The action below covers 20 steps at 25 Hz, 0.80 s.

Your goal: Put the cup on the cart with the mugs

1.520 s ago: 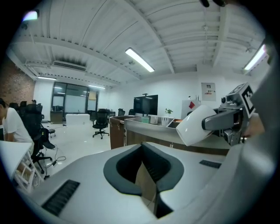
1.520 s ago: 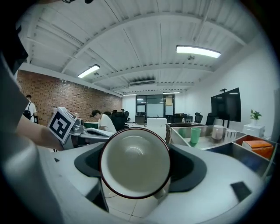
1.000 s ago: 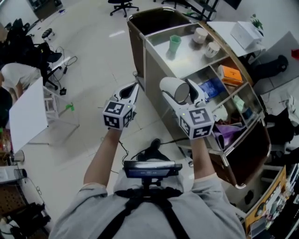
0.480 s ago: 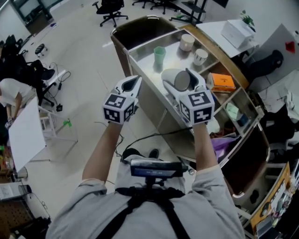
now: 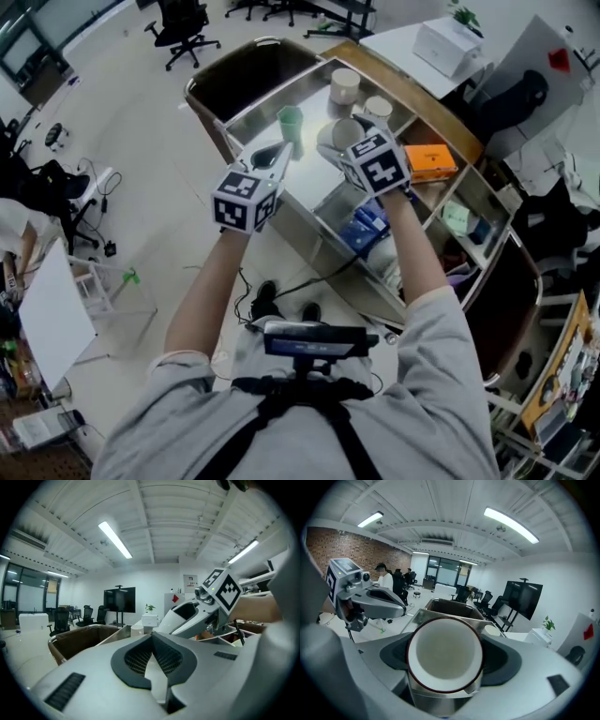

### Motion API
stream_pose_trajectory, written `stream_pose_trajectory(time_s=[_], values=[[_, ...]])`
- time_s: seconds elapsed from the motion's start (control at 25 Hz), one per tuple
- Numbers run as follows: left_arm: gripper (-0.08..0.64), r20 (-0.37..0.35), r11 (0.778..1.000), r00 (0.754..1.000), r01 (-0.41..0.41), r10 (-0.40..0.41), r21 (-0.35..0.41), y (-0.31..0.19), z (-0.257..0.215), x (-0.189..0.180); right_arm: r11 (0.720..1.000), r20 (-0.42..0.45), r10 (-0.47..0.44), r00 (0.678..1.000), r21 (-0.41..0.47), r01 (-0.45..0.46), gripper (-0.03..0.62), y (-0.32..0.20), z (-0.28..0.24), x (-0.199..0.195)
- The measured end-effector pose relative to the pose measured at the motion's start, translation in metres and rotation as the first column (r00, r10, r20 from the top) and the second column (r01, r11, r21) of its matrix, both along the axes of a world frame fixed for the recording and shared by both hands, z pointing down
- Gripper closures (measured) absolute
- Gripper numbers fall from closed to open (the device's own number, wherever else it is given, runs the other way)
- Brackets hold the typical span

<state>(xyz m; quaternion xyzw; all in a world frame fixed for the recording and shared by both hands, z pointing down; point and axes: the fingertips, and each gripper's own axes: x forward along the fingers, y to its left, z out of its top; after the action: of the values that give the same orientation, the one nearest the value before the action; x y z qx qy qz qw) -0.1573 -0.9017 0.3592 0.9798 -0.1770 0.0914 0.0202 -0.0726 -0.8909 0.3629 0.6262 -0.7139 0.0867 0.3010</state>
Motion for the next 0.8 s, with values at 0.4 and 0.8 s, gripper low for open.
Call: stream_pose_trajectory(time_s=[0.4, 0.8], values=[[0.557, 0.015, 0.995, 0.996, -0.087, 0.088, -0.053, -0.047, 0.017, 0.022, 0.97, -0.012, 0.018, 1.0, -0.242, -0.021, 0.173, -0.068, 0.051, 0.031], [0.557, 0.034, 0.985, 0.988, -0.15, 0.153, -0.083, -0.069, 0.035, 0.027, 0.918, -0.023, -0.027, 0.999, -0.396, 0.015, 0.173, -0.108, 0.102, 0.048]])
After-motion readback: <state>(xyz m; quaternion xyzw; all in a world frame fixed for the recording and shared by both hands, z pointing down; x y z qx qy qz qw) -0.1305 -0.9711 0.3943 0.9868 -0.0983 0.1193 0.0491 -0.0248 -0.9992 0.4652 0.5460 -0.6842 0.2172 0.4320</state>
